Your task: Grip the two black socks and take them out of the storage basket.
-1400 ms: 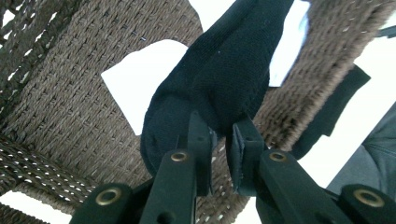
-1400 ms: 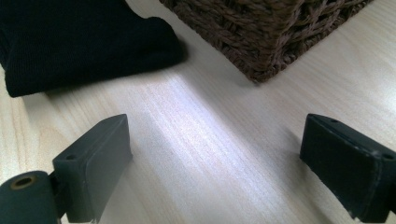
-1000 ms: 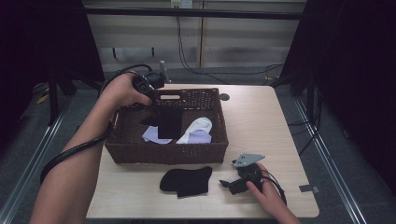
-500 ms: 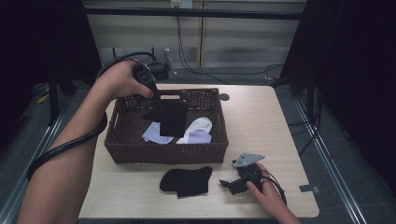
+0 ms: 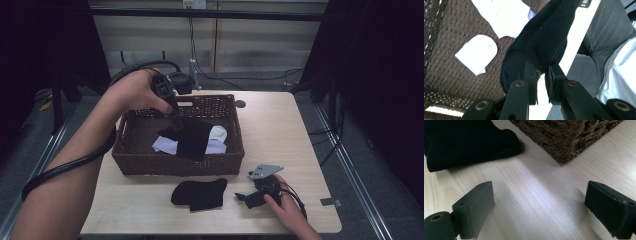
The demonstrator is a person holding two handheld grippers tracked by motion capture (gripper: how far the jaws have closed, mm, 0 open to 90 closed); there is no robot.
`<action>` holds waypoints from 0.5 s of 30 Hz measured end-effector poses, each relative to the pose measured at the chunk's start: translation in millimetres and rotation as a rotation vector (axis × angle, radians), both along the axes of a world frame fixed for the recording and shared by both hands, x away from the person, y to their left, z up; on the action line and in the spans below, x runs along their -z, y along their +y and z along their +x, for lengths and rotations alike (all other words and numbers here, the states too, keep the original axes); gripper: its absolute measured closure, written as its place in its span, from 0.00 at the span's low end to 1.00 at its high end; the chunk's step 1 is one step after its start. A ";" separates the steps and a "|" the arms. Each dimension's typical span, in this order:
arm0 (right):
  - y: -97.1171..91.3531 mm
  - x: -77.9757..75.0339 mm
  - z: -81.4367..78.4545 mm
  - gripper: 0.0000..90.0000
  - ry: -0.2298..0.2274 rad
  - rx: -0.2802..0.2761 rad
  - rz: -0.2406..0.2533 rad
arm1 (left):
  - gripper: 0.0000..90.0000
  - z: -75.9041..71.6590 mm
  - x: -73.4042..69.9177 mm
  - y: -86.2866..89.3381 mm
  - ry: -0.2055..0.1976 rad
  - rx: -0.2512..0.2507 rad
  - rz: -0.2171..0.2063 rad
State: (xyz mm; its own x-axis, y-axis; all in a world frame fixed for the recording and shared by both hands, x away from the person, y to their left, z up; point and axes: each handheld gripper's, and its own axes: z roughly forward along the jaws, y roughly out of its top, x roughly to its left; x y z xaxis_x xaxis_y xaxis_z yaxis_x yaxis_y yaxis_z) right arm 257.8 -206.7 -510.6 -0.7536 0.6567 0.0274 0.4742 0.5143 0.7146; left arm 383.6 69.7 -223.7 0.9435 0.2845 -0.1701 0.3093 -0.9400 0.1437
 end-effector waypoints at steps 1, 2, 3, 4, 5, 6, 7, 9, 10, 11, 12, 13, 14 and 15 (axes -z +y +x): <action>0.0 0.0 -0.1 0.09 0.001 0.001 0.000 | 0.89 0.0 0.0 0.0 0.000 0.000 0.000; -0.1 0.0 0.2 0.09 -0.004 0.000 -0.001 | 0.90 -6.1 0.7 -4.8 0.000 0.013 -0.011; -0.1 0.0 0.2 0.09 -0.004 0.000 -0.001 | 0.89 -6.1 0.7 -4.8 0.000 0.013 -0.011; 0.1 0.0 0.1 0.09 -0.002 0.001 0.002 | 0.89 -9.3 1.0 -7.4 -0.001 0.026 -0.015; 0.0 0.0 0.1 0.09 -0.003 0.002 0.001 | 0.90 -12.1 1.5 -9.8 -0.003 0.044 -0.020; 0.0 0.0 0.1 0.09 -0.003 0.002 0.001 | 0.90 -15.1 2.5 -12.3 -0.001 0.061 -0.024; 0.1 0.1 0.2 0.09 -0.002 0.001 0.002 | 0.90 -18.3 3.8 -15.0 -0.002 0.075 -0.025; 0.1 0.1 0.1 0.09 -0.002 0.001 0.002 | 0.89 -25.9 7.8 -20.9 0.000 0.102 -0.024; 0.1 0.1 0.1 0.09 -0.003 0.001 0.002 | 0.90 -29.7 9.9 -23.9 0.001 0.117 -0.021; 0.1 0.0 0.1 0.09 -0.002 0.001 0.002 | 0.90 -37.2 16.1 -29.9 0.011 0.140 -0.026; 0.1 0.1 0.1 0.09 -0.003 0.001 0.002 | 0.89 -38.9 18.3 -31.6 0.015 0.149 -0.026; 0.1 0.1 0.2 0.09 -0.003 0.000 0.002 | 0.89 -41.3 21.9 -33.6 0.019 0.153 -0.030; 0.1 0.1 0.2 0.09 -0.003 0.000 0.002 | 0.89 -41.3 21.9 -33.6 0.019 0.153 -0.030; 0.1 0.1 0.2 0.09 -0.003 0.001 0.002 | 0.89 -42.9 25.5 -35.4 0.024 0.161 -0.026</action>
State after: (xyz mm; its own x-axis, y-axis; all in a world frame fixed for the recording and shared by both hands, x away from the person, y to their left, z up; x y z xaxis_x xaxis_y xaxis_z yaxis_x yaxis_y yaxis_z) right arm 258.0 -206.7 -510.7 -0.7532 0.6573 0.0264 0.4726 0.5127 0.7168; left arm 340.7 34.3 -249.1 0.9720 0.1256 -0.1985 0.1590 -0.9738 0.1627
